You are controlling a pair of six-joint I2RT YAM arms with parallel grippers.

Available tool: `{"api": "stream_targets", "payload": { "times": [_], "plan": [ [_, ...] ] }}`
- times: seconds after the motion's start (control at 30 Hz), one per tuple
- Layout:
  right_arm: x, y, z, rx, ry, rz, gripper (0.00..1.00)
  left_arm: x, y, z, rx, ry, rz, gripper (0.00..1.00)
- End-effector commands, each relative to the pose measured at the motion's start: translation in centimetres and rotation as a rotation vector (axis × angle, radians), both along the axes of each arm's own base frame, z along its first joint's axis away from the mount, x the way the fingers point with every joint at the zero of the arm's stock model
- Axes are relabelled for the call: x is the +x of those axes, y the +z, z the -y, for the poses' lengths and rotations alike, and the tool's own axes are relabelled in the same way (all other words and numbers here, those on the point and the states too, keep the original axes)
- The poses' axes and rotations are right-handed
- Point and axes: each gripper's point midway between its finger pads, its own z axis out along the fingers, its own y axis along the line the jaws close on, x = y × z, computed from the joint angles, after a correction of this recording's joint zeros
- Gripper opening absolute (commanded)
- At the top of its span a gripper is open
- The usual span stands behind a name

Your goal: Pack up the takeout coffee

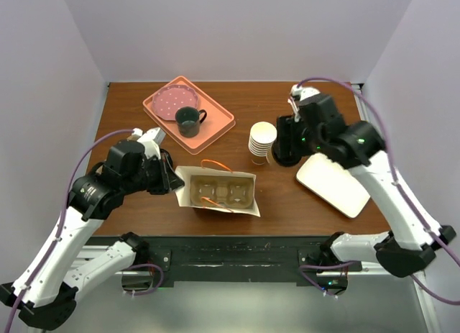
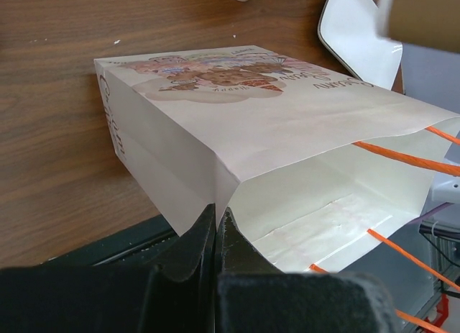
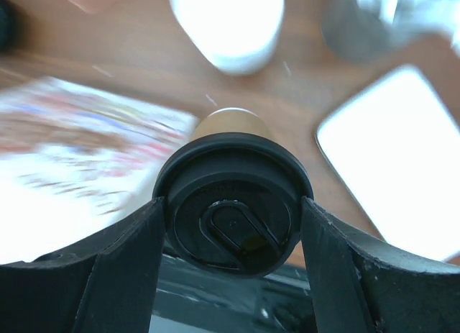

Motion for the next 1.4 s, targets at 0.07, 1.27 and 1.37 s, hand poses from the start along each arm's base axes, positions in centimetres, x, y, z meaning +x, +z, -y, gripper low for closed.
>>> {"api": "stream_targets", "payload": {
  "times": [0.07, 1.27, 1.37],
  "plan": [
    [-2.8, 11.2, -1.2, 0.203, 0.207, 0.229, 0.4, 0.7, 2.7, 0.5, -0.034, 0.025, 0.008, 0.0],
    [-7.9, 8.7, -11.5, 0.047, 0.744, 0.292, 0.3, 2.4, 2.6, 2.8, -0.147, 0.005, 0.062, 0.1],
    [-8.0, 8.5, -11.4, -0.014, 0.723, 0.336, 0.29, 2.7, 3.3, 3.3, -0.191, -0.012, 0.106, 0.13]
  ]
}}
